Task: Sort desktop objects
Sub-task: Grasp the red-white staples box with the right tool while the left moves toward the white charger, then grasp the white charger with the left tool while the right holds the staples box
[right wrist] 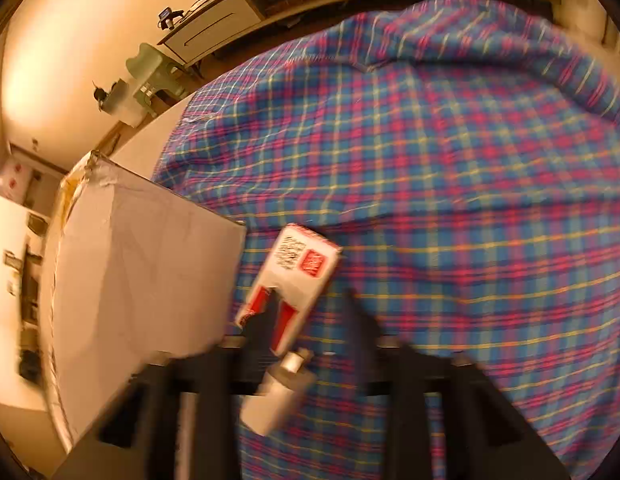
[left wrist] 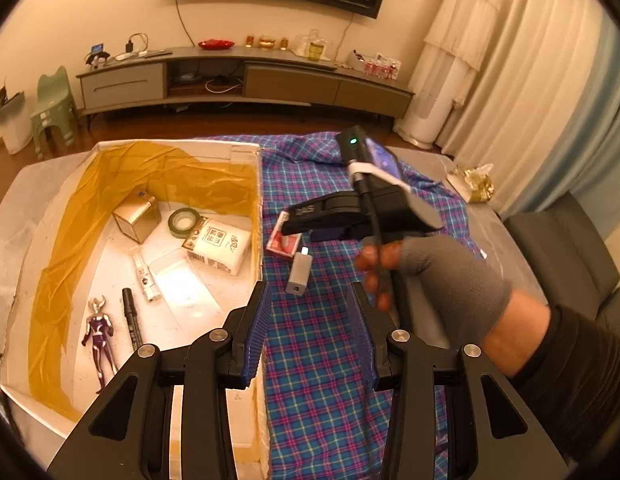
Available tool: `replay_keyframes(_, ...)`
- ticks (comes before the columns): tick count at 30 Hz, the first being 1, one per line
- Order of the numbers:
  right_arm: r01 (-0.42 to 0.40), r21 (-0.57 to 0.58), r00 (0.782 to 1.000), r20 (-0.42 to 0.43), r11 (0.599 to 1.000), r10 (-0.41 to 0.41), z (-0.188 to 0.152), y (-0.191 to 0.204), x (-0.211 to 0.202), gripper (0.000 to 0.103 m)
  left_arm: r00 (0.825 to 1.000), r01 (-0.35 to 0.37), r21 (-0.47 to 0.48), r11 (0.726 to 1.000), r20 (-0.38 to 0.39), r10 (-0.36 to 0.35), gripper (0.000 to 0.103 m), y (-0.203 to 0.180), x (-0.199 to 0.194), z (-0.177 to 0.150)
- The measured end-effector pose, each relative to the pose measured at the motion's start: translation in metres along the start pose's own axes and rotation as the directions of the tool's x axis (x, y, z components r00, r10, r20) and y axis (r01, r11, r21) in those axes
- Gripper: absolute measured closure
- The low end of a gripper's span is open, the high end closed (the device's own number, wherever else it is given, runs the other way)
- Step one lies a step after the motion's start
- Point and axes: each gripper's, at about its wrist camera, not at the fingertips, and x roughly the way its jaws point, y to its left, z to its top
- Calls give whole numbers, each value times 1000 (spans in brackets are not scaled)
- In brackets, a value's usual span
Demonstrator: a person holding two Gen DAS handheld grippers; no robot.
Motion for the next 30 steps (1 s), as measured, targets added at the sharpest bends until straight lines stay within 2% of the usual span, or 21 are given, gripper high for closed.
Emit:
replay_keyframes(3,34,-13,999,32,999,-34,-1,19,5,40,1000,-1,-2,1000,-1,1,61,2,0,1)
replay_keyframes(6,113,-70,992,66,991,-109,3,33,13,40,1000,-1,8,1000,-11,1,61,0,4,1)
replay_keyframes(7,153,-115,987,72,982,-145,2,37,16,43,1000,2,6,1000,-16,-2,61,0,5,0)
replay_keyframes(8,207,-166,977,80,964,-196,0,44,18,58,1000,6,8,1000,-18,-6,61,-1,6,0)
replay_keyframes(9,228,-205,973,84,952,-216,-2,47,18,59,1000,5,11,1000,-19,-5,61,-2,7,0)
replay_keyframes(13,236,-233,971,105,943,-217,-10,30,-4,60,999,20,23,1000,-25,-19,61,-10,7,0)
replay_keyframes(17,189,-181,974,163,965,-160,-21,-4,-52,62,999,31,65,997,-43,-28,57,-30,17,-2)
replay_keyframes(22,128,-139,974,207,982,-97,-40,-44,-99,62,993,-31,91,995,-109,41,57,-47,64,-4)
replay_keyframes(25,61,-126,975,219,990,-32,-71,-70,-128,62,983,-79,79,994,-158,91,57,-46,98,-4)
replay_keyframes(27,27,-111,974,228,993,-1,-85,-85,-134,62,974,-129,75,989,-177,140,57,-44,117,-3)
replay_keyframes(30,-80,-57,980,180,995,89,-88,-100,-129,62,965,-179,32,983,-190,182,57,-37,140,4)
